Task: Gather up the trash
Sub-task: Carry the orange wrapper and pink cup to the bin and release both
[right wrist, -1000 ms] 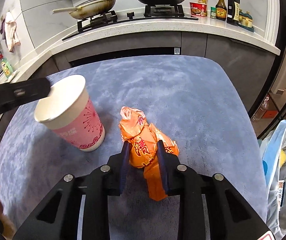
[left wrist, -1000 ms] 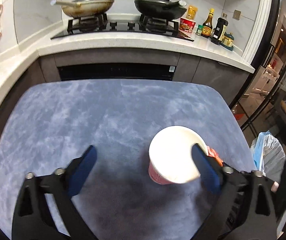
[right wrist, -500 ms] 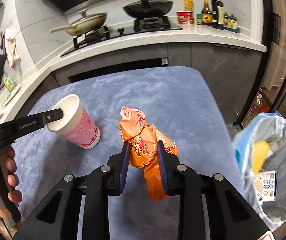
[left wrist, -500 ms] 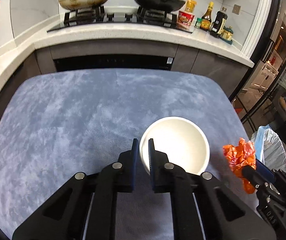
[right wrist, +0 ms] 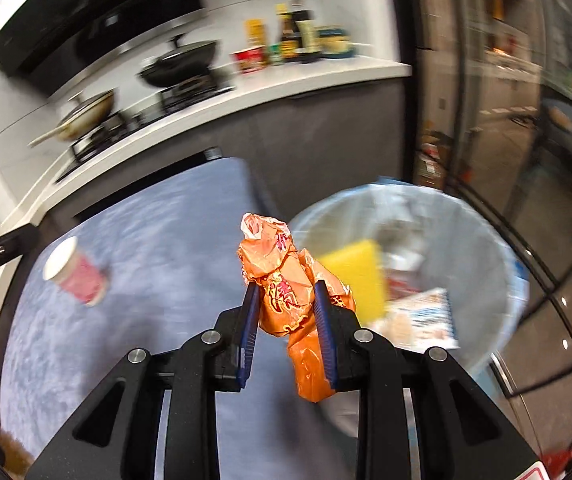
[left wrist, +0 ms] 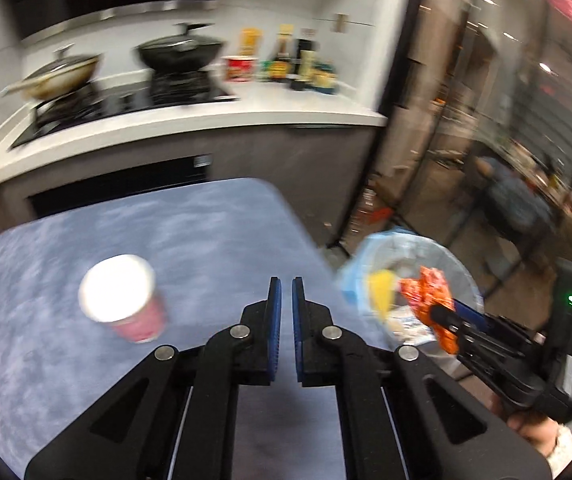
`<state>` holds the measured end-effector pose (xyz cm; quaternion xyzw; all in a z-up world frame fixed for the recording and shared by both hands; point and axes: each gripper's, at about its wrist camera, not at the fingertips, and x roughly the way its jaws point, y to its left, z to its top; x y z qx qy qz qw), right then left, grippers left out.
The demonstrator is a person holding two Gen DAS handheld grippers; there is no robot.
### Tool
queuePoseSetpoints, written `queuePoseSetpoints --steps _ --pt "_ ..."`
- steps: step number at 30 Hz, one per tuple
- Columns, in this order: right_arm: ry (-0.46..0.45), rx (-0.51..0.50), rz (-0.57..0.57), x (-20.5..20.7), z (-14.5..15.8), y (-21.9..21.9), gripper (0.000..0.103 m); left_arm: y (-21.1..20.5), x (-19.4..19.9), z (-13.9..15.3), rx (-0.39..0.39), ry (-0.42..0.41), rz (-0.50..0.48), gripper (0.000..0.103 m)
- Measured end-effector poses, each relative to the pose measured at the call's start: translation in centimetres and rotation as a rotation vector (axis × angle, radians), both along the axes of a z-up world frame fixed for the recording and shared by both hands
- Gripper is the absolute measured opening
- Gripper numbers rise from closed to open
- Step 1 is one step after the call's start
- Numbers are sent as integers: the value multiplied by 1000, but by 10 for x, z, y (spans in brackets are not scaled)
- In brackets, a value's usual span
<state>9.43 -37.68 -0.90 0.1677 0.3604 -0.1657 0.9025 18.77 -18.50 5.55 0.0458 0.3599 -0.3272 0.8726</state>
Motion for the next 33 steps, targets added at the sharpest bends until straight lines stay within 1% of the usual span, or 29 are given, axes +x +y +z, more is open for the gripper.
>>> queuePoseSetpoints --steps 3,5,7,9,10,11,12,13,14,15,16,17,18,19,20,21,22,26,28,29,31,32,33 --pt "20 -14 -63 -14 -5 -33 26 -35 -13 2 -19 8 -60 5" --pt "35 -15 -97 -18 -11 -52 26 -60 -20 -1 -14 14 -95 5" --pt "41 -7 -119 -24 -16 -64 26 -73 -25 -4 -18 27 -120 5" --pt "37 10 -130 -28 -18 -72 26 -73 -26 -4 -12 17 -107 7" --pt "36 11 -130 -30 -19 -73 26 -69 -23 -3 -7 7 -87 8" --pt "34 11 -124 -31 -19 -73 26 -59 -17 -3 4 -3 -47 9" --pt "34 12 -115 -30 -19 -72 26 -51 -11 -3 14 -3 -16 17" --pt "34 11 -110 -30 -19 -71 26 -34 0 -4 26 -4 44 32" --pt "32 10 -99 -28 -19 -68 26 -22 7 -4 36 -11 85 39" --pt "31 10 -87 -25 -18 -66 26 -2 19 -6 55 -25 154 51" --pt "26 8 -77 -22 -17 -62 26 15 28 -7 71 -30 207 57" --pt "21 9 -69 -21 -15 -60 26 30 38 -10 87 -28 252 58" --pt "13 13 -57 -17 -13 -55 26 51 50 -16 108 -16 298 62" --pt "9 16 -50 -14 -12 -52 26 61 56 -18 120 -9 319 69" --pt "3 17 -41 -10 -11 -47 26 76 64 -24 139 -1 357 73" --pt "-1 18 -30 -6 -9 -42 26 85 70 -28 142 5 374 80" --pt "-4 17 -21 -2 -8 -36 26 96 76 -33 150 18 392 82" --pt "-10 19 13 11 -5 -16 26 116 95 -47 174 42 438 81" --pt "-7 18 25 16 -5 -7 27 123 104 -55 168 74 430 81" --pt "-7 20 29 18 -4 -5 26 127 107 -58 150 93 418 81" --pt "-4 16 39 21 -4 4 26 130 110 -63 139 103 423 81" --pt "-3 14 43 22 -4 7 27 130 112 -66 152 101 430 79" --pt "-1 13 47 23 -4 11 27 130 114 -70 161 103 431 66"
